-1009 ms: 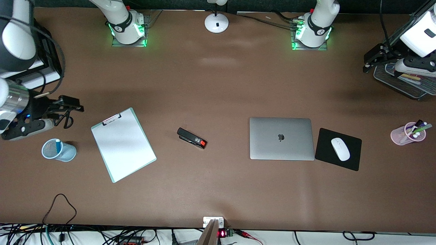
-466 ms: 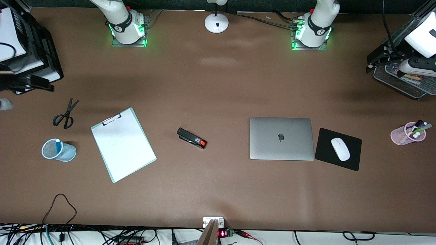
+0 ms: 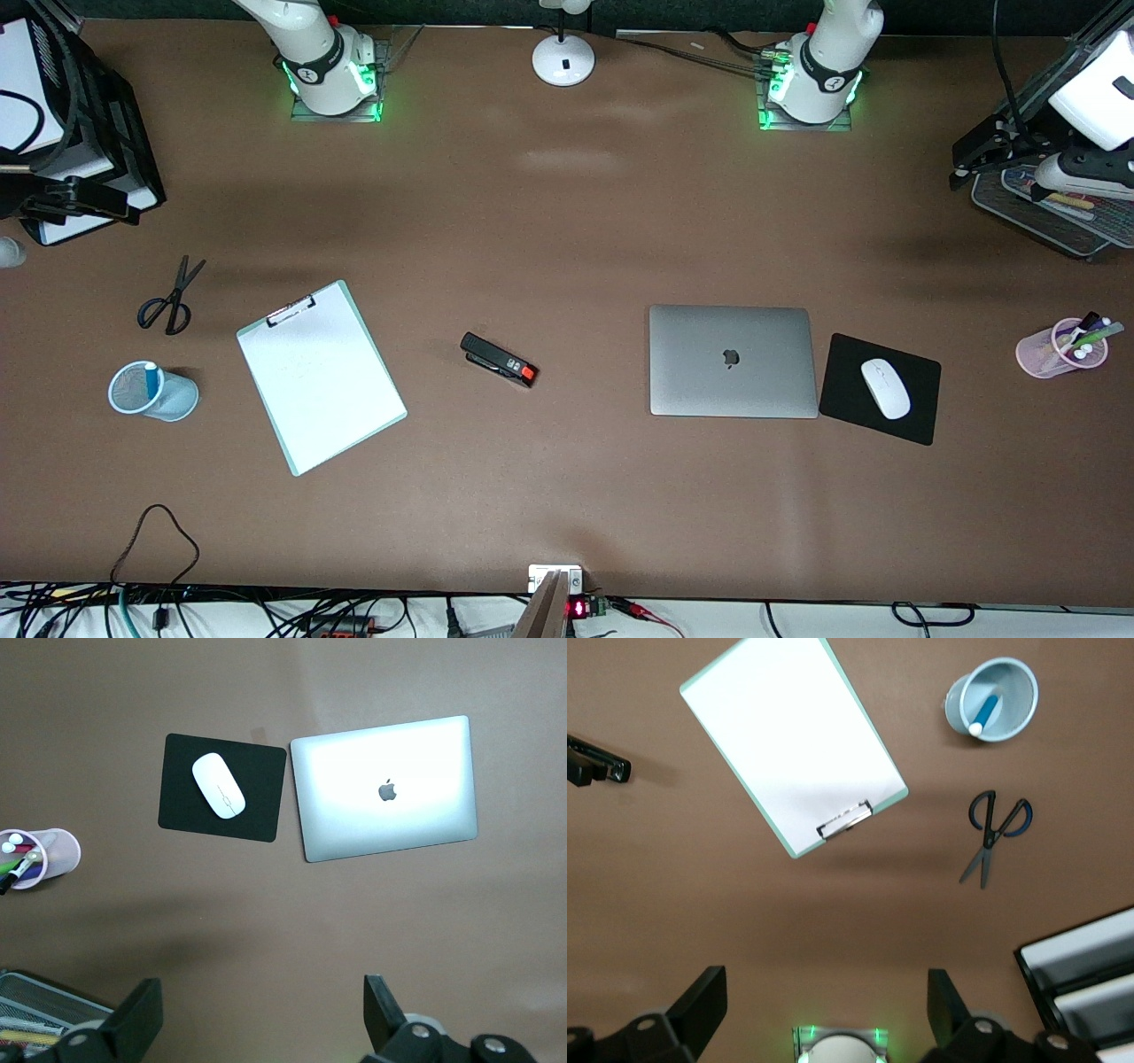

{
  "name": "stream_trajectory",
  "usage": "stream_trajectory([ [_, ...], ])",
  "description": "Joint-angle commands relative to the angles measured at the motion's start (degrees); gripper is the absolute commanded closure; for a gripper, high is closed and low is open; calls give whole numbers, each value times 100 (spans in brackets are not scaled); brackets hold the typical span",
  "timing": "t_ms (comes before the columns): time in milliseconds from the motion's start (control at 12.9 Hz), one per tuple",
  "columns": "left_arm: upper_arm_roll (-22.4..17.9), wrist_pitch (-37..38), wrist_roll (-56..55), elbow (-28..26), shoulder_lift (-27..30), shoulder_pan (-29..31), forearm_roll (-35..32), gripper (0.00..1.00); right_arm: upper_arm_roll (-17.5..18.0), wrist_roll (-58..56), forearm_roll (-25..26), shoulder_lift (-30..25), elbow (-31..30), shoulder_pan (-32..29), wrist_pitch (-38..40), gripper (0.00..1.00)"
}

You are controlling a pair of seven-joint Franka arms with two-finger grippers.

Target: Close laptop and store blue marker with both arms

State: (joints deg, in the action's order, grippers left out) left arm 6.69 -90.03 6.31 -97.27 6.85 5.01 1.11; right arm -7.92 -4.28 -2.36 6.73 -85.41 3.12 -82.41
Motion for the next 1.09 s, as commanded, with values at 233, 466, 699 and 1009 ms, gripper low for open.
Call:
stream_trajectory([
  [233, 16, -67, -86, -73, 0, 53, 82, 0, 45, 419, 96, -752, -784, -13, -197, 0],
  [466, 16, -85, -86, -82, -61, 79, 82, 0, 62, 420, 253, -752, -802, -13, -363, 0],
  [699, 25, -111, -86, -82, -79, 88, 73, 0, 62, 332, 368, -709, -732, 31, -390, 0],
  [1009, 16, -181, -86, -99, -79, 97, 73, 0, 62, 349, 324, -700, -732, 40, -408, 0],
])
